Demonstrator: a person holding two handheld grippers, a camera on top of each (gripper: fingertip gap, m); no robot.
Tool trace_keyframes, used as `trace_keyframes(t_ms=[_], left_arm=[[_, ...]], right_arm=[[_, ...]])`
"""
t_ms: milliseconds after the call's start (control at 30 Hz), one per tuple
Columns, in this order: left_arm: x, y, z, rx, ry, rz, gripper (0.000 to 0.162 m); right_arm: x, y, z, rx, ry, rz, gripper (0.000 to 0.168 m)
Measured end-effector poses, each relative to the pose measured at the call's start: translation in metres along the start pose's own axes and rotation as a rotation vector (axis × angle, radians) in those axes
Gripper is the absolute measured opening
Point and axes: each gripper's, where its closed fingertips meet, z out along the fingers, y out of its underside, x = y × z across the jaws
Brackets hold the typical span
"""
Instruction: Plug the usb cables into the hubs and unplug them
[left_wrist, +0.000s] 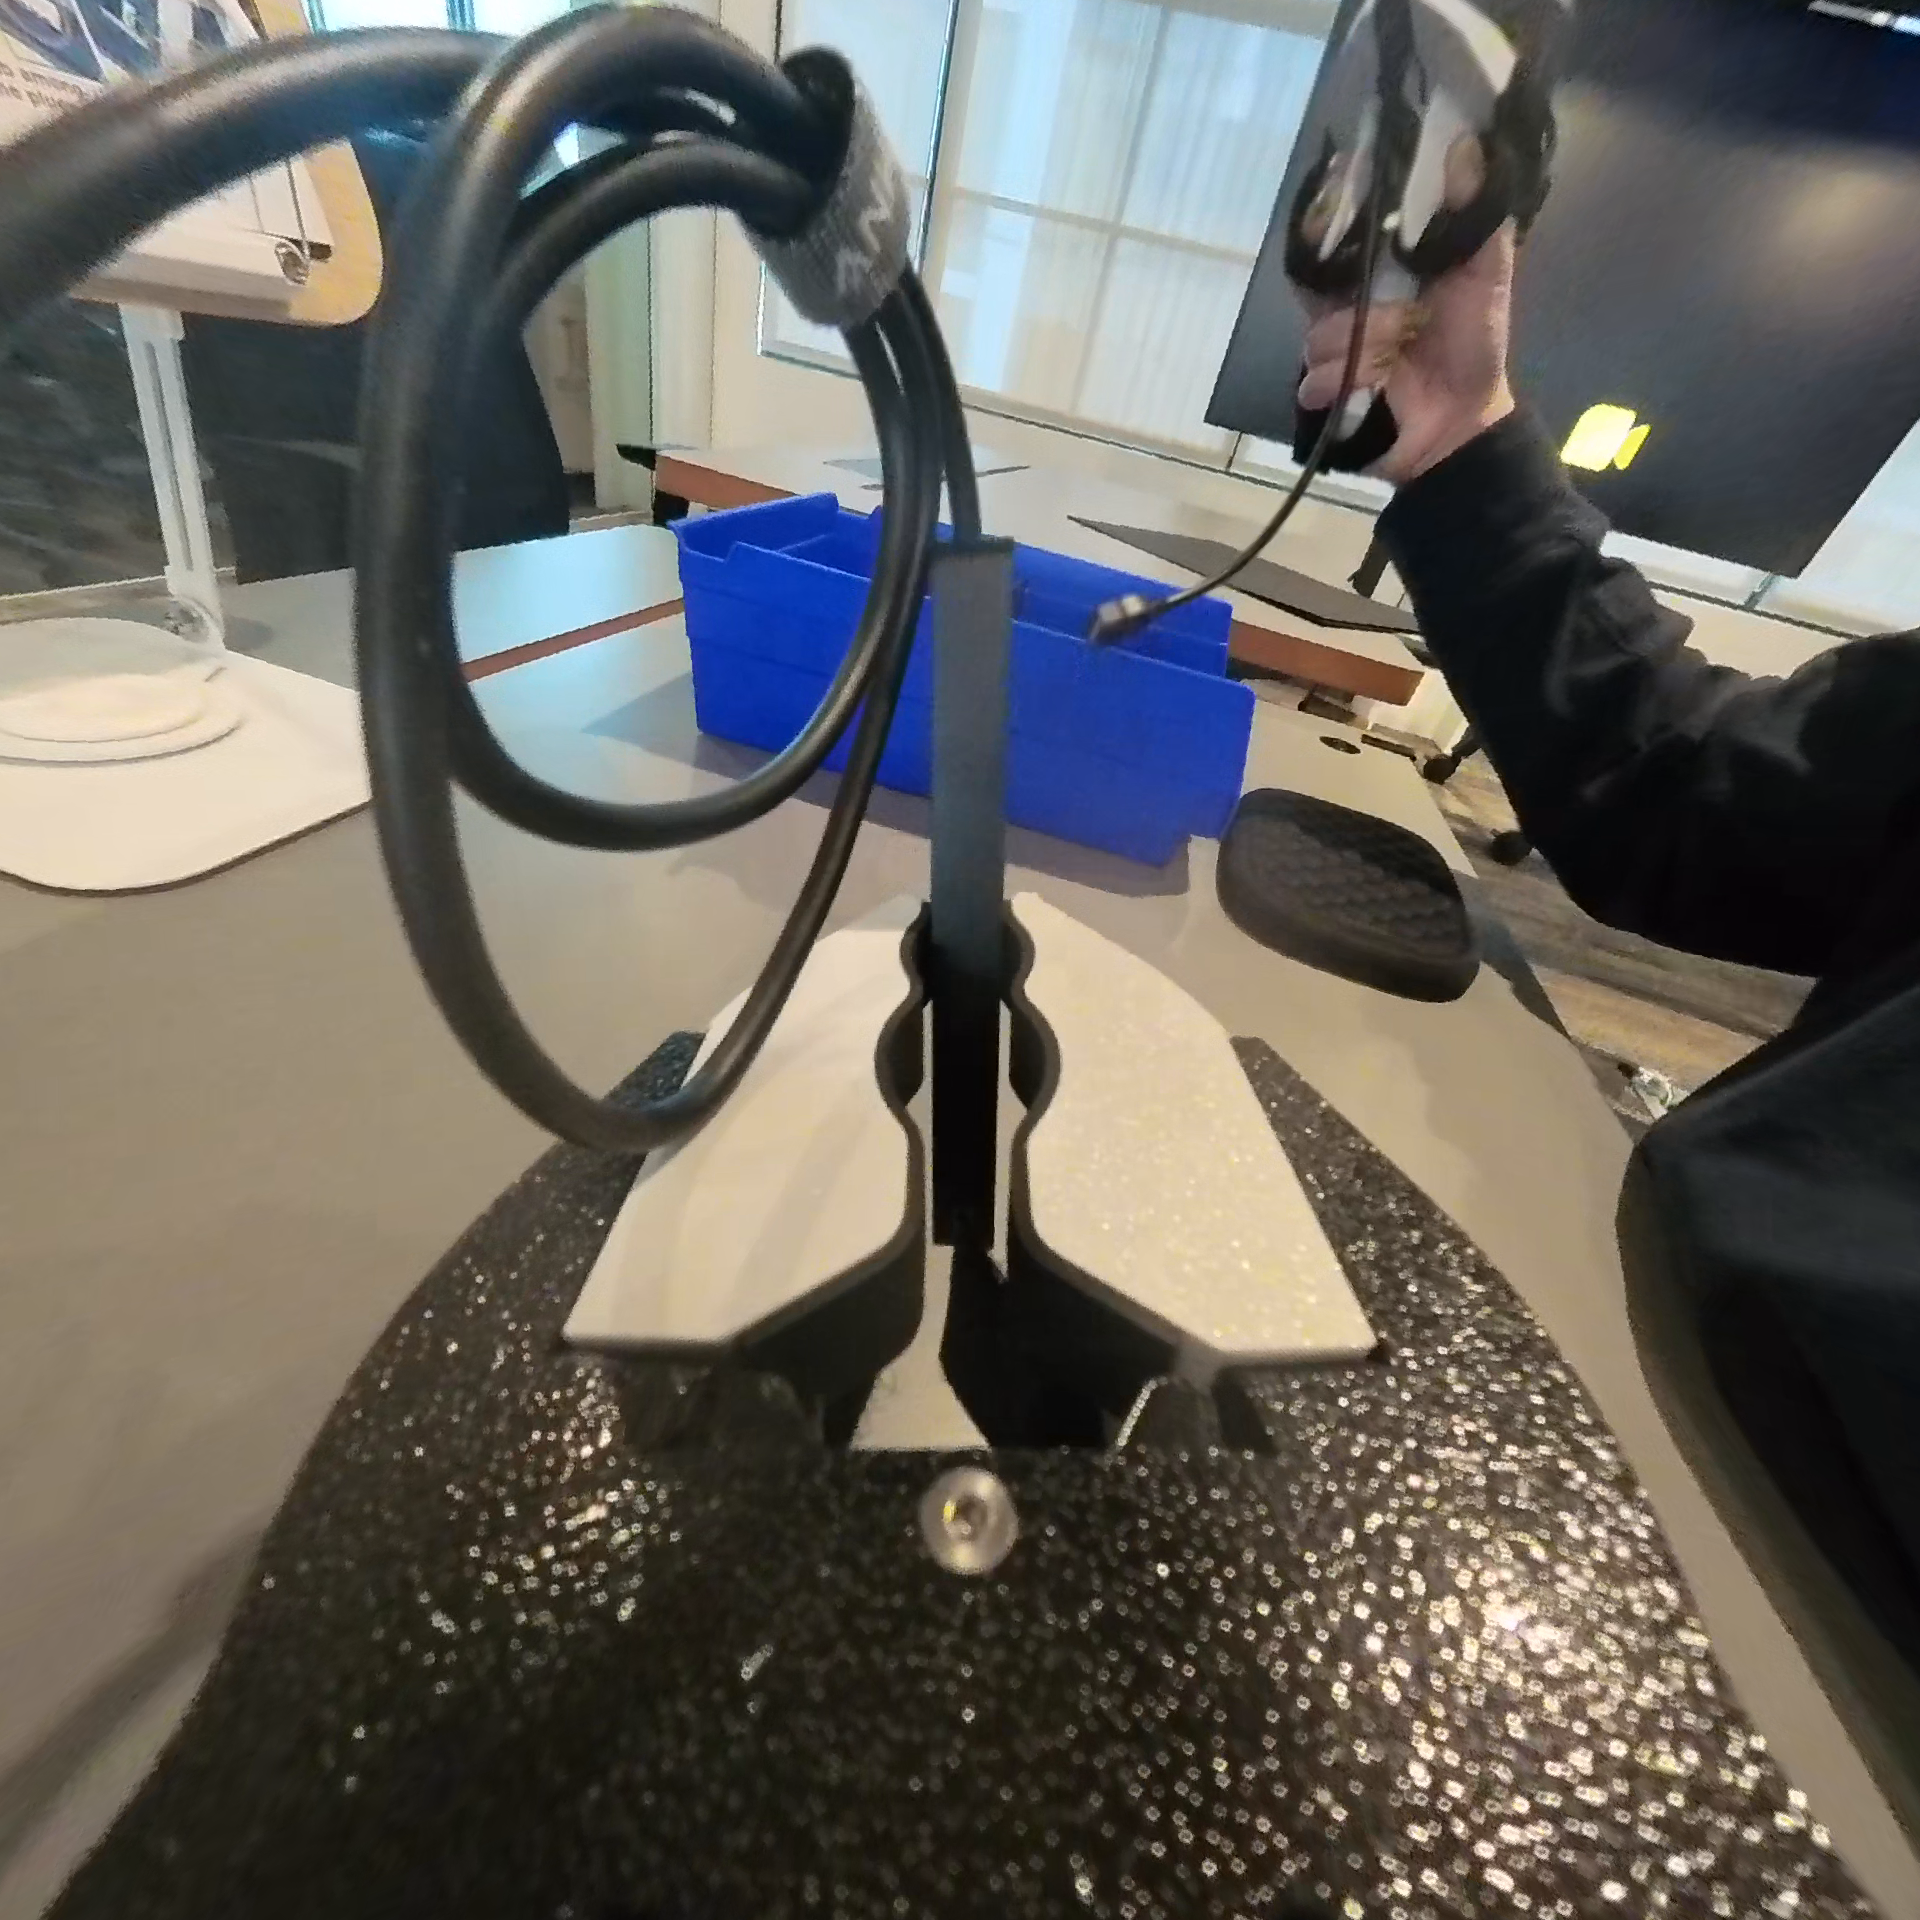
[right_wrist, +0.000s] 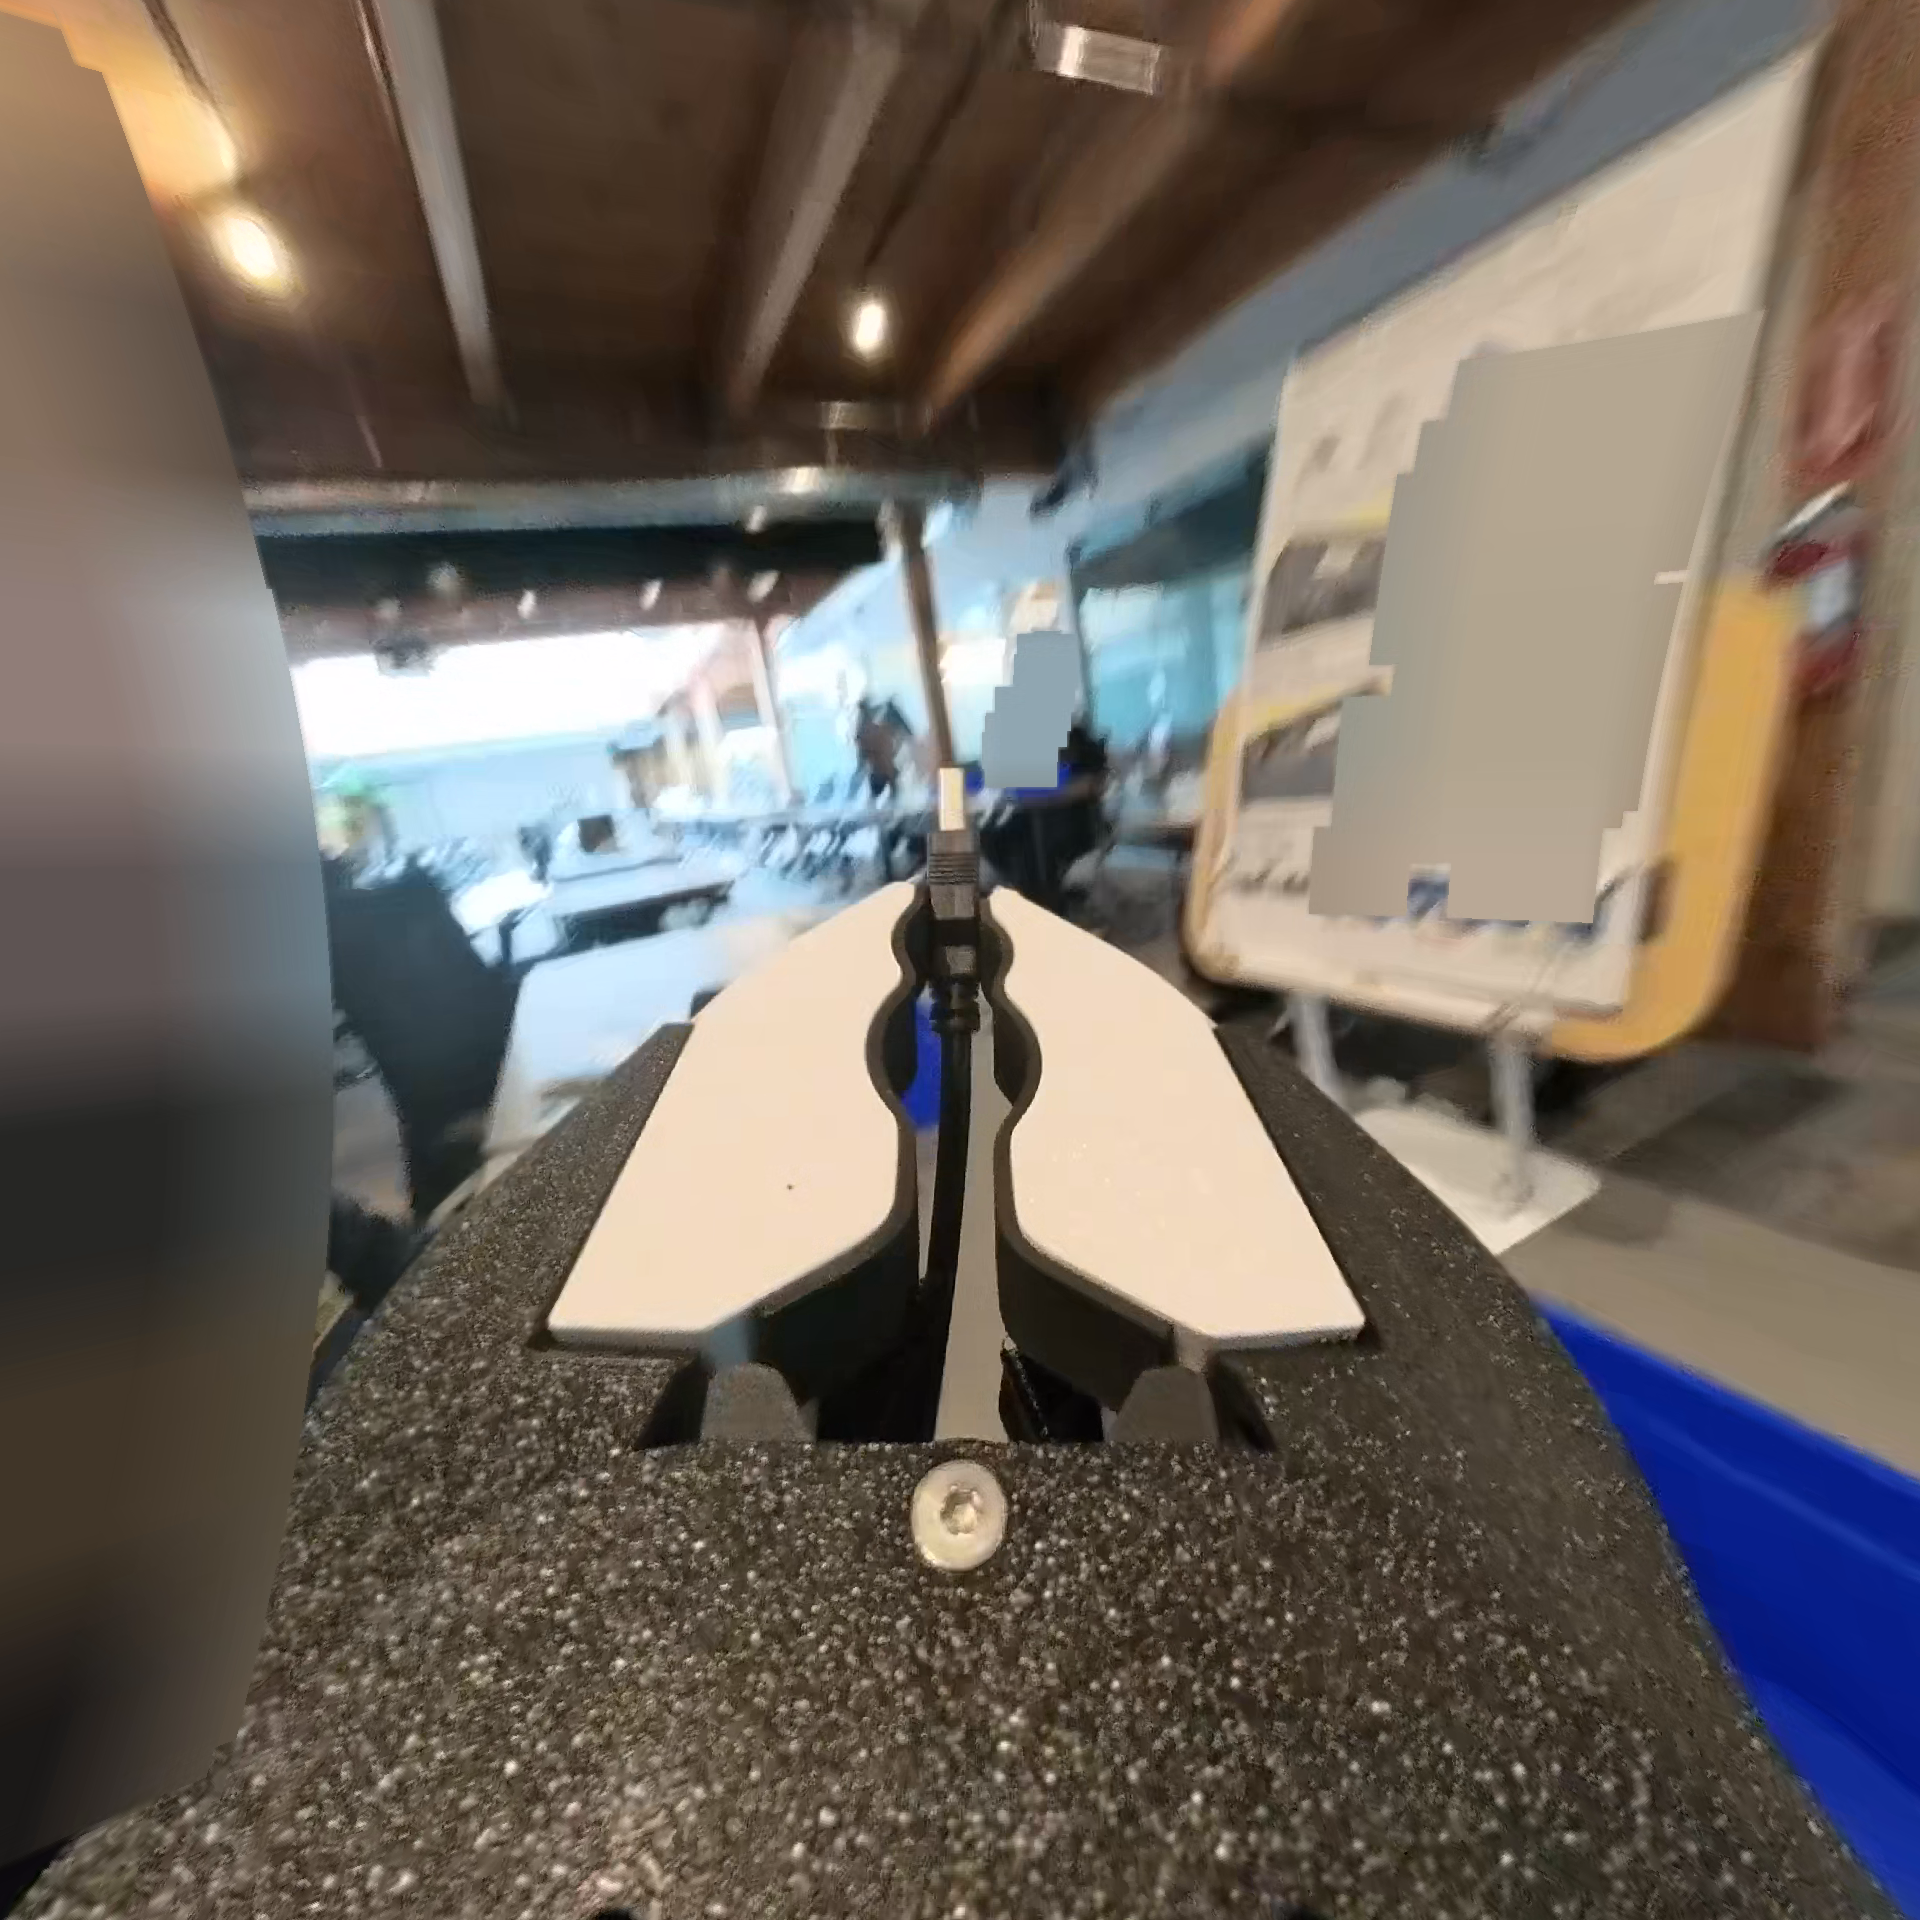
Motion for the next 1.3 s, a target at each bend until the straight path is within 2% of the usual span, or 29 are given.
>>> trace_keyframes(t_ms=[133, 267, 400, 567, 733, 833, 1000, 1133, 1300], left_arm=[[-0.002, 0.002, 0.001, -0.003, 0.005, -0.021, 0.01], [-0.001, 0.005, 0.003, -0.011, 0.02, -0.038, 0.01], [0.003, 0.009, 0.005, -0.031, 0.031, -0.036, 0.01], [0.004, 0.012, 0.007, -0.053, 0.039, -0.035, 0.01], [0.004, 0.014, 0.008, -0.059, 0.047, -0.049, 0.01], [0.006, 0.015, 0.01, -0.065, 0.054, -0.048, 0.01], [0.008, 0.015, 0.01, -0.066, 0.062, -0.046, 0.01], [0.007, 0.015, 0.01, -0.06, 0.067, -0.062, 0.01], [0.007, 0.017, 0.012, -0.069, 0.067, -0.069, 0.01]], right_arm=[[0.003, -0.023, -0.014, 0.061, 0.066, -0.074, 0.008], [0.021, 0.01, -0.005, -0.068, 0.104, -0.07, 0.009], [0.018, 0.025, -0.002, 0.004, 0.005, -0.037, 0.009], [-0.006, -0.002, 0.001, 0.118, -0.068, -0.064, 0.009], [-0.028, -0.022, 0.012, 0.12, -0.11, -0.121, 0.009], [-0.017, -0.005, 0.008, 0.139, -0.13, -0.052, 0.009], [0.026, 0.048, -0.019, 0.169, -0.091, 0.11, 0.009], [0.05, 0.099, -0.028, -0.075, 0.052, 0.07, 0.009], [0.068, 0.148, -0.04, -0.564, 0.204, -0.089, 0.009]])
